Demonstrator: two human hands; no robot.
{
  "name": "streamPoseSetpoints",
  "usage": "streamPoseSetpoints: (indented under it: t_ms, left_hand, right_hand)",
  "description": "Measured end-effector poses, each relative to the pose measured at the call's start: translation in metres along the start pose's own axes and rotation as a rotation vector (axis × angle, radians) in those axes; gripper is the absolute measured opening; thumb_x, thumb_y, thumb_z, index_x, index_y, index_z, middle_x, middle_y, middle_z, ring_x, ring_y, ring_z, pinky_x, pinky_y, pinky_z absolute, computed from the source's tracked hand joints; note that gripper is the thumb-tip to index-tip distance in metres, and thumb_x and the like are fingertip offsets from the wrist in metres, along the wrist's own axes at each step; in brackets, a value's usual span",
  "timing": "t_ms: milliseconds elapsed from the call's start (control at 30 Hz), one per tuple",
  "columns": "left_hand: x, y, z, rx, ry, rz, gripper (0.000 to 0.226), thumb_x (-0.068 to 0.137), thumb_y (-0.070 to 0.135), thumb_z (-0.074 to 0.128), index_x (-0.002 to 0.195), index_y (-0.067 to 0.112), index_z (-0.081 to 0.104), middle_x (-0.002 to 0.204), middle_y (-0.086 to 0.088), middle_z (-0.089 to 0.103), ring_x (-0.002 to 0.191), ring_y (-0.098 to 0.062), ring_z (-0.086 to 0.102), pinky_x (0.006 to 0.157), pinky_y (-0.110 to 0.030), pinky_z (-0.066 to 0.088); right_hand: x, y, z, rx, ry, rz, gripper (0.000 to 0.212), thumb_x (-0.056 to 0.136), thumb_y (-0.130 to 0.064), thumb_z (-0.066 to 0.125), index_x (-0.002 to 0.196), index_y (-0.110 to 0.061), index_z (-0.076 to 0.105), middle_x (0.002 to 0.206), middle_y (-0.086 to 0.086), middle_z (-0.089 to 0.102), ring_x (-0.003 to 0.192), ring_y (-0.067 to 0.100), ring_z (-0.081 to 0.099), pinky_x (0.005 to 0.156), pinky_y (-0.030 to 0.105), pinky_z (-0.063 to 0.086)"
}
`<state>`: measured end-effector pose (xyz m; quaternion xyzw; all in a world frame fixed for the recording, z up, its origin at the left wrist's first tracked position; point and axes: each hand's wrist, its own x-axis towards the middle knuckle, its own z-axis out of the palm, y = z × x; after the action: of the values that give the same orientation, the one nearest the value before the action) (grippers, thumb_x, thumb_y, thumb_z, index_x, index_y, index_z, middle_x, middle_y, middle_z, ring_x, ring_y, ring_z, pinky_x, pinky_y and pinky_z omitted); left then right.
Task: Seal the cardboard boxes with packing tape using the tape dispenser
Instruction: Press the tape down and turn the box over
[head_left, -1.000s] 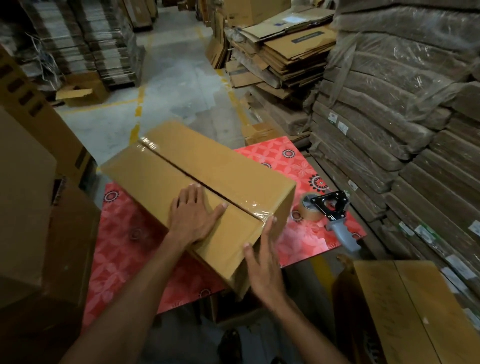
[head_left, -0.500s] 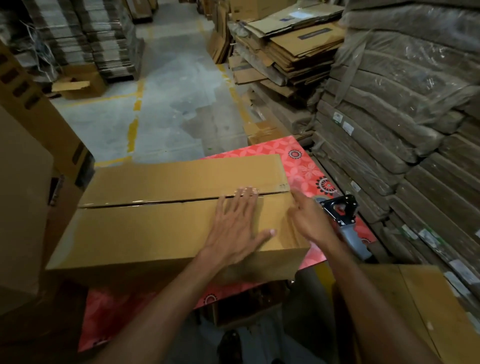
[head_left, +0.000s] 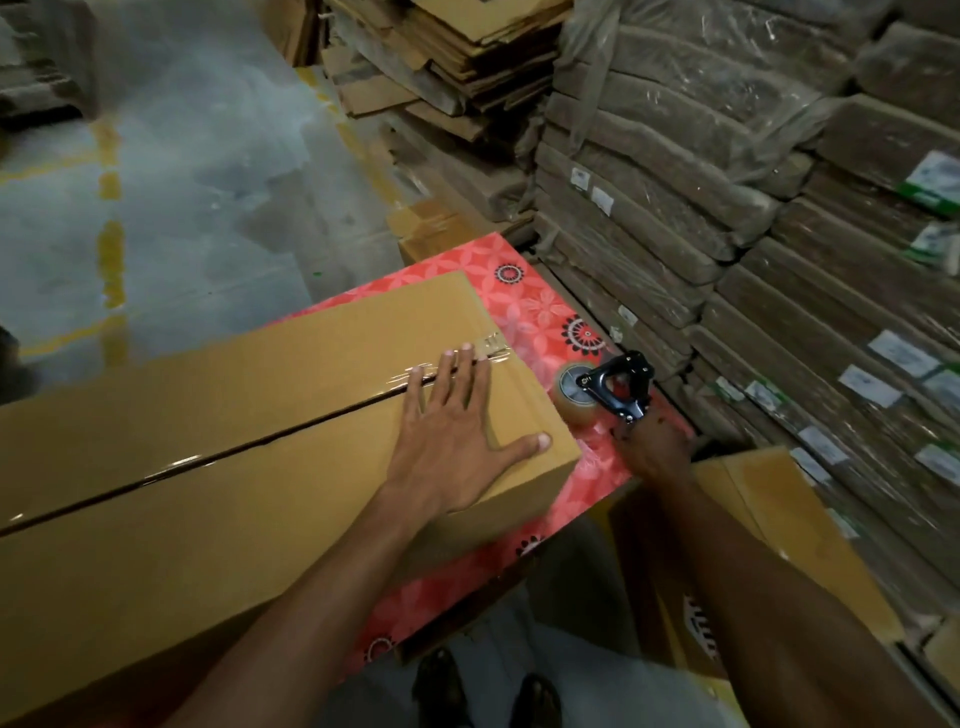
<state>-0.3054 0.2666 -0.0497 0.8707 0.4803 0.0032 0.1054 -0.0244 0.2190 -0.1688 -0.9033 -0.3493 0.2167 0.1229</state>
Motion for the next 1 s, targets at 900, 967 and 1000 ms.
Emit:
streamPoseSetpoints:
  t_ms: [900,967,1000]
  left_hand:
    - [0.066,0.027,-0.071,-1.216,0.076,-0.134,0.051,0.102,0.054,0.047,0.125,0.012,0.063,0.132,-0.012,0.063,0.114,-0.027,0.059,0.094,-0.031,0.041]
    - [0.082,0.01,-0.093,-1.848,-0.211,-0.358,0.056,0.092,0.065,0.056,0.089,0.01,0.064,0.093,-0.014,0.063,0.077,-0.026,0.058,0.074,-0.033,0.05]
    - [0.088,0.001,-0.099,-1.994,-0.324,-0.445,0.061,0.089,0.067,0.059,0.084,0.006,0.062,0.087,-0.013,0.06,0.072,-0.026,0.058,0.07,-0.034,0.056]
  right_hand:
    - [-0.113,-0.138,-0.18,1.007,-0.258,-0.21,0.016,0.086,0.0,0.051,0.07,-0.001,0.055,0.059,0.014,0.05,0.045,0.022,0.045,0.041,0.024,0.035]
    - [-0.126,-0.143,-0.175,0.977,-0.319,-0.282,0.01,0.076,-0.005,0.058,0.067,-0.002,0.056,0.059,0.015,0.049,0.044,0.022,0.044,0.043,0.025,0.034]
    - [-0.129,-0.146,-0.172,0.965,-0.346,-0.319,0.008,0.07,-0.009,0.061,0.065,-0.003,0.057,0.058,0.016,0.049,0.043,0.022,0.045,0.043,0.025,0.034]
